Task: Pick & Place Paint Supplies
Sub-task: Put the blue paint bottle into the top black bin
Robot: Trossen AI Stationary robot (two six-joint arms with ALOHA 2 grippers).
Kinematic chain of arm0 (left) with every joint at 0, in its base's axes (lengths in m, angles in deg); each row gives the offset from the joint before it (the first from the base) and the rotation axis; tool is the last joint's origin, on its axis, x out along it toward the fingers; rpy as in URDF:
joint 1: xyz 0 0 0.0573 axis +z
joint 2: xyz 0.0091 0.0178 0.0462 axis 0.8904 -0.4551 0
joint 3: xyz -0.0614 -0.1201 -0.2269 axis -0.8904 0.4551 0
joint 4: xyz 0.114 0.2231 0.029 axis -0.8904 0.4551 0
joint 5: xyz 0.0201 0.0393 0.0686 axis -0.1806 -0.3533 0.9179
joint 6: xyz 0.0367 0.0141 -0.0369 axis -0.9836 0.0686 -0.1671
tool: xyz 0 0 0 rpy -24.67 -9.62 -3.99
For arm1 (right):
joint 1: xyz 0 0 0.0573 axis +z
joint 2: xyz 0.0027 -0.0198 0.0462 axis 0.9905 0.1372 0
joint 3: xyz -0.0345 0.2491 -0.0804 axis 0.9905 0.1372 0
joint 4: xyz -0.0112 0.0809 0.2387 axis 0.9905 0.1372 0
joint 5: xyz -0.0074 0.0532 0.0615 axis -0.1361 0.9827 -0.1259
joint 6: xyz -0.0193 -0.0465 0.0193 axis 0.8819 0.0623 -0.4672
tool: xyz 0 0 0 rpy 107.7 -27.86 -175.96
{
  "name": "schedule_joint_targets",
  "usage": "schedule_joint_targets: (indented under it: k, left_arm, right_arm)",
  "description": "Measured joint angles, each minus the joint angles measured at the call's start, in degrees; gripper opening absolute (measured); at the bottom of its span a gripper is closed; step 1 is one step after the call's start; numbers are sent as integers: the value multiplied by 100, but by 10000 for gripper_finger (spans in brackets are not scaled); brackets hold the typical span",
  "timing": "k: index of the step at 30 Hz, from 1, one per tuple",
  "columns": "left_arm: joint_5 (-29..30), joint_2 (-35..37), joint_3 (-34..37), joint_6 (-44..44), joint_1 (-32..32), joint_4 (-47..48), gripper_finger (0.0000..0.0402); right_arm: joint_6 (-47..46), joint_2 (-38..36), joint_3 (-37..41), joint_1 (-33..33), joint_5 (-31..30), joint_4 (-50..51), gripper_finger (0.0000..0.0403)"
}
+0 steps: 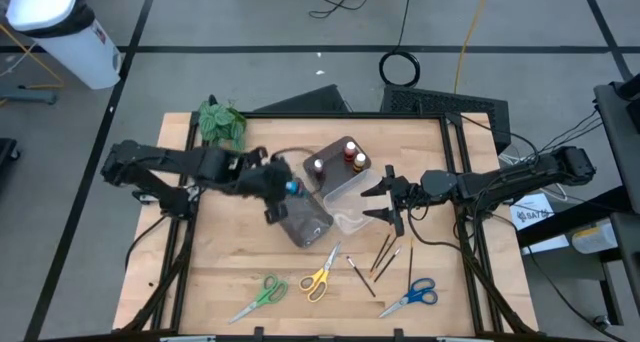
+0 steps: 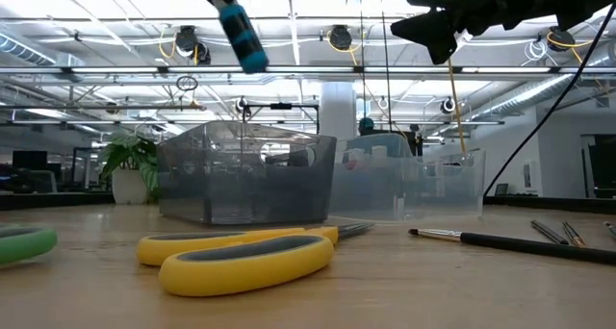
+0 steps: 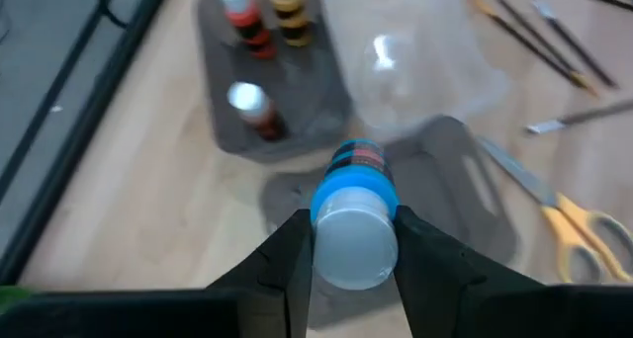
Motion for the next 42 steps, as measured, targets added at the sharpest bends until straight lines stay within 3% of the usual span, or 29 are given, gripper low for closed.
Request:
schedule_joint_targets:
  k: [6, 18, 27, 42]
  left_arm:
    - [-329, -724, -507, -632, 682, 41, 119]
    - [-399, -2461, -1800, -1803, 1142, 156, 119]
    - [-351, -2965, -1856, -1904, 1451, 165, 119]
    - [-805, -3501, -1856, -1899, 1508, 45, 119]
  right_arm:
    - [57, -1, -2, 0, -7, -7, 224]
    - [58, -1, -2, 0, 3, -4, 224]
    - [60, -1, -2, 0, 6, -4, 224]
    - [61, -1, -2, 0, 7, 0, 224]
